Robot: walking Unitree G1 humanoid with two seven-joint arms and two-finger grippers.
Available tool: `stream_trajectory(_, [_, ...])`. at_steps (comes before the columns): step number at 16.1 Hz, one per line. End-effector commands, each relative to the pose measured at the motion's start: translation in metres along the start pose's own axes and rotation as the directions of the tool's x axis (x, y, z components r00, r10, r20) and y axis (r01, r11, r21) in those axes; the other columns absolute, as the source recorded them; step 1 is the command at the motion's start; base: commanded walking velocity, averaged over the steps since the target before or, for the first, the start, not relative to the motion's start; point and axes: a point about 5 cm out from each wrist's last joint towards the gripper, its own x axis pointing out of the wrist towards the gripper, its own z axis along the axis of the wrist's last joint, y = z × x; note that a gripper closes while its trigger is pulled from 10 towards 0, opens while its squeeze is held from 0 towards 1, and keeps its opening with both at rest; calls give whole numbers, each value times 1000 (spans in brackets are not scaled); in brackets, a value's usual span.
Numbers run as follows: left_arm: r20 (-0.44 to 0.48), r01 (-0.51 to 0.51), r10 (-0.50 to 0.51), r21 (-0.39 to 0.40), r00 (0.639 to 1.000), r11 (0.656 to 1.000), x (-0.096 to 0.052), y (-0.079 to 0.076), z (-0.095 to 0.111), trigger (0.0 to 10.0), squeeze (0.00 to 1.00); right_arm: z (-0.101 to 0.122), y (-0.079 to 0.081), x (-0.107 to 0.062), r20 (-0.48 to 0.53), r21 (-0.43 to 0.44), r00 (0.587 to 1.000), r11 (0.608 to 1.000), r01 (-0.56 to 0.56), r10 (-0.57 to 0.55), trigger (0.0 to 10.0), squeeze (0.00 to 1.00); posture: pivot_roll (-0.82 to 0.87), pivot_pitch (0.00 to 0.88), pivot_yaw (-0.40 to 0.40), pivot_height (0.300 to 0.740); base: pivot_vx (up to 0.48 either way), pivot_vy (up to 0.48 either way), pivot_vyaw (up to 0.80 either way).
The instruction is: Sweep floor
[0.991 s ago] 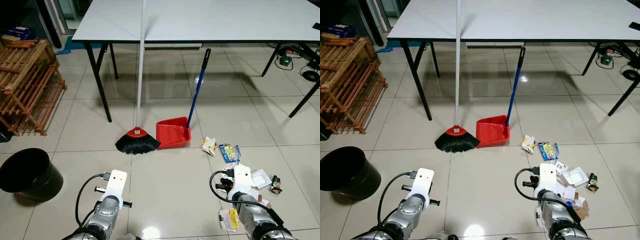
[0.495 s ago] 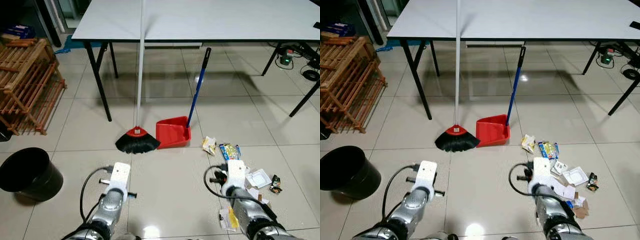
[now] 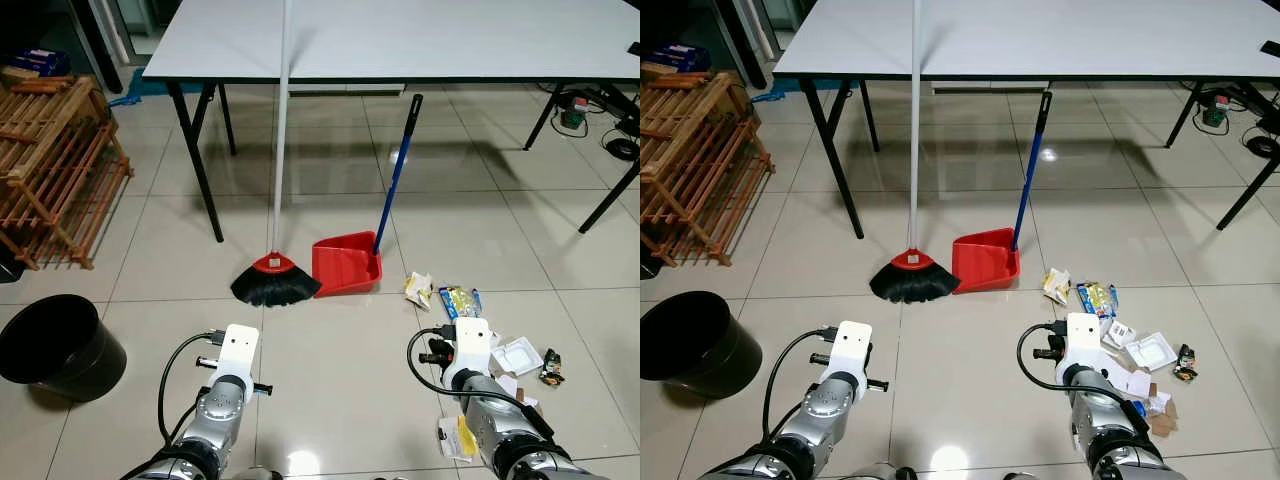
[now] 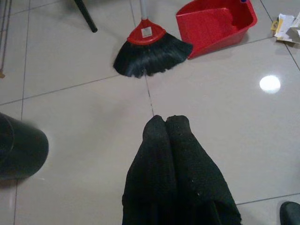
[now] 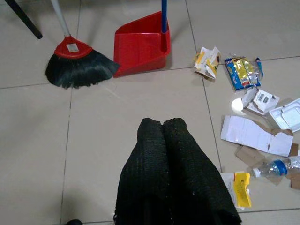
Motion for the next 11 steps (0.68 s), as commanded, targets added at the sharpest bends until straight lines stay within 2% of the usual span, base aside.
stream_trajectory(1, [1, 2, -2, -6, 1000, 1000, -1, 0, -1, 10000, 0, -3, -1, -1, -7, -12, 1000, 1000, -3, 3, 10000, 0, 42, 79, 5, 740, 0, 0, 0])
stream_trajectory(11, [2, 0, 0, -7, 1000, 1000, -1, 0, -1, 10000, 0, -2, -1, -1, -5, -13, 1000, 1000, -5, 5, 10000, 0, 43, 79, 1, 740, 0, 0, 0])
